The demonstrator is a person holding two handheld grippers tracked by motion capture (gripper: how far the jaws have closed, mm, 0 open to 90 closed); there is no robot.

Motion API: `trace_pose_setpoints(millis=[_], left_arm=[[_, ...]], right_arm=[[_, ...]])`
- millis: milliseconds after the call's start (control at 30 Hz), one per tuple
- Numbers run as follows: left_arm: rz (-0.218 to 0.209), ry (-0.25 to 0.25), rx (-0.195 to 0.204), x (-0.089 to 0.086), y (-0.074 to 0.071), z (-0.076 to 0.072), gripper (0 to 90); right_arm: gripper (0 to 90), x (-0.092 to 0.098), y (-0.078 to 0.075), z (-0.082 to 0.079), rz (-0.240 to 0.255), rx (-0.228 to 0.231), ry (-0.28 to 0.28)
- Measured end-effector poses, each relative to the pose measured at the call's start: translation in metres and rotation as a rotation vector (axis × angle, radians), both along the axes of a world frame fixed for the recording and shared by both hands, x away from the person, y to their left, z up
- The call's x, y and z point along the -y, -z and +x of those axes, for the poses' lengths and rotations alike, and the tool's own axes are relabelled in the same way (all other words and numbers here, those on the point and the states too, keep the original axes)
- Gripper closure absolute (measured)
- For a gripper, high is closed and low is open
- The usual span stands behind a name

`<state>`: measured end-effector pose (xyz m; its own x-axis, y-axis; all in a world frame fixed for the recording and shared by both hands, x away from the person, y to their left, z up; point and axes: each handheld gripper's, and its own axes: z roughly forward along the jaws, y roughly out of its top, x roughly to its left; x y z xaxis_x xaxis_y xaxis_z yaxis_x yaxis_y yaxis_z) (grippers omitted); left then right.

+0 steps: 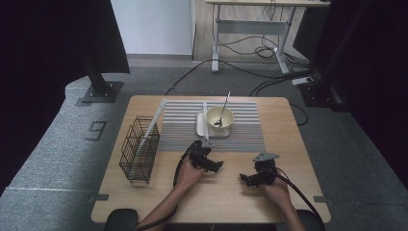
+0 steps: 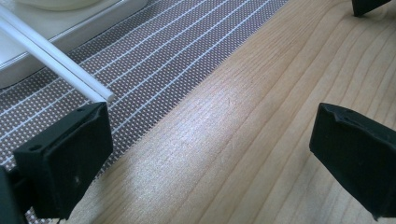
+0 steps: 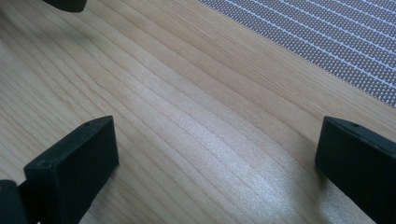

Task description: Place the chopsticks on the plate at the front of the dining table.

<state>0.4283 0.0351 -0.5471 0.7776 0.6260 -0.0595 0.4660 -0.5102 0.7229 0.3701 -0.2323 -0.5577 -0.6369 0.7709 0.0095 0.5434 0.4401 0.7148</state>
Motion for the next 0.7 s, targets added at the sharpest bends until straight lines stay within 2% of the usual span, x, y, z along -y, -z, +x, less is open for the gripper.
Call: trace_pose_setpoints(millis=[200, 333, 433, 700], left_arm=[[0.006, -0.002, 0.002, 0.0004, 0.0008, 0.0012, 0.0], [-0.010, -0.016, 0.012, -0.0014, -0.0009, 0.0006, 0.0], [-0.021, -0.031, -0.006, -0.0024, -0.0011, 0.0046, 0.0], [0.002, -0.025, -0.006, 0.0013, -0.0002, 0.0081, 0.0]], right_arm=[[0.0, 0.0000, 0.0000, 0.0000, 0.000, 0.000, 0.000], [0.0, 0.0000, 0.0000, 0.0000, 0.000, 0.000, 0.000], [0.0, 0.0000, 0.0000, 0.0000, 0.000, 0.000, 0.000], [0.0, 0.0000, 0.0000, 0.0000, 0.000, 0.000, 0.000]])
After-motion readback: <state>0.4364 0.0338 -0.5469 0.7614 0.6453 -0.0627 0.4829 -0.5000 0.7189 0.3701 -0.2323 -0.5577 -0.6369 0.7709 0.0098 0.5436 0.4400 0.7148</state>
